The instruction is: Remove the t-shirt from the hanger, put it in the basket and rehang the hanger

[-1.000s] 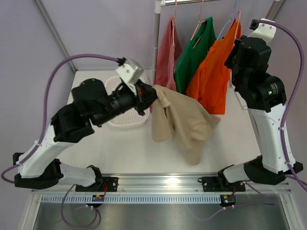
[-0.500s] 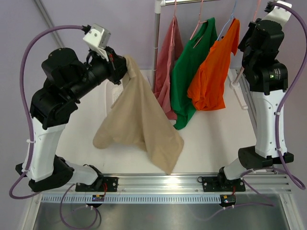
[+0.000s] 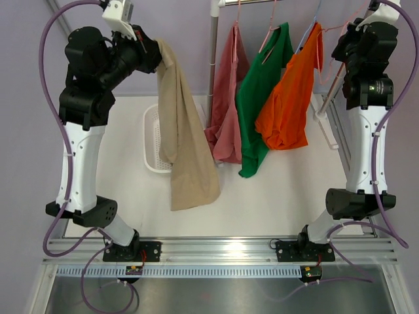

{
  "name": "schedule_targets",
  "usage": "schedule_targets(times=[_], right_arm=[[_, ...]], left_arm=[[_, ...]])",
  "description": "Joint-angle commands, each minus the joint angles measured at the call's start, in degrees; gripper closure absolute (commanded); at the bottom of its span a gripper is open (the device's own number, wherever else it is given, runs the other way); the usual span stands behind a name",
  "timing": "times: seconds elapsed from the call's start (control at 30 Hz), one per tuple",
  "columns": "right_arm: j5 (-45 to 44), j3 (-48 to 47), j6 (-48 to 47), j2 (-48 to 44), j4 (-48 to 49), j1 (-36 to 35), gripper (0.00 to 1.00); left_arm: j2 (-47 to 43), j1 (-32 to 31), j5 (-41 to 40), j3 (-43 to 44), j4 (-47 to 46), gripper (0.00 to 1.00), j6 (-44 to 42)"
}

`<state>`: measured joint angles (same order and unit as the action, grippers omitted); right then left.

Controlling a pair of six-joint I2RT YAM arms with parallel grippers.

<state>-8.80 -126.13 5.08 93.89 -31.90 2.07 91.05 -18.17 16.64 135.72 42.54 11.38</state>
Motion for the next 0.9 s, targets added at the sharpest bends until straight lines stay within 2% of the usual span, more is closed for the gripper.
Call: schedule_targets(times=[0.0, 0.13, 0.27, 0.47, 0.57, 0.67, 0.8, 0.87], right_arm=[[10.45, -0.34, 1.77, 1.56, 8.34, 3.9, 1.0], [12.31, -1.4, 1.51, 3.41, 9.75, 4.7, 1.0], [12.4, -1.23, 0.37, 3.41, 11.59, 4.79, 1.0], [13.54, 0.0, 1.07, 1.57, 9.76, 4.7, 1.0], [13.8, 3.68, 1.95, -1.41, 8.79, 4.7, 1.0], [13.81, 11.58, 3.79, -6.41, 11.24, 4.7, 1.0], [14.42, 20.81, 5.2, -11.18, 14.32, 4.7, 1.0], [14.86, 21.62, 4.94, -12.32, 13.97, 4.7, 1.0]], left_arm=[[-0.17, 4.1, 5.32, 1.74, -16.75, 1.0, 6.98], [1.85, 9.55, 7.87, 1.56, -25.3, 1.0, 12.87], [2.73, 11.4, 8.76, 2.79, -30.85, 1.0, 17.44], [1.15, 12.28, 5.16, 2.62, -34.19, 1.0, 15.96], [2.38, 13.86, 2.96, 2.18, -34.54, 1.0, 15.61], [5.19, 15.71, 2.69, 2.0, -36.91, 1.0, 16.39], [10.46, 18.08, 3.65, 10.06, -37.45, 1.0, 19.2], [9.6, 19.39, 3.4, 9.04, -38.58, 1.0, 19.21]])
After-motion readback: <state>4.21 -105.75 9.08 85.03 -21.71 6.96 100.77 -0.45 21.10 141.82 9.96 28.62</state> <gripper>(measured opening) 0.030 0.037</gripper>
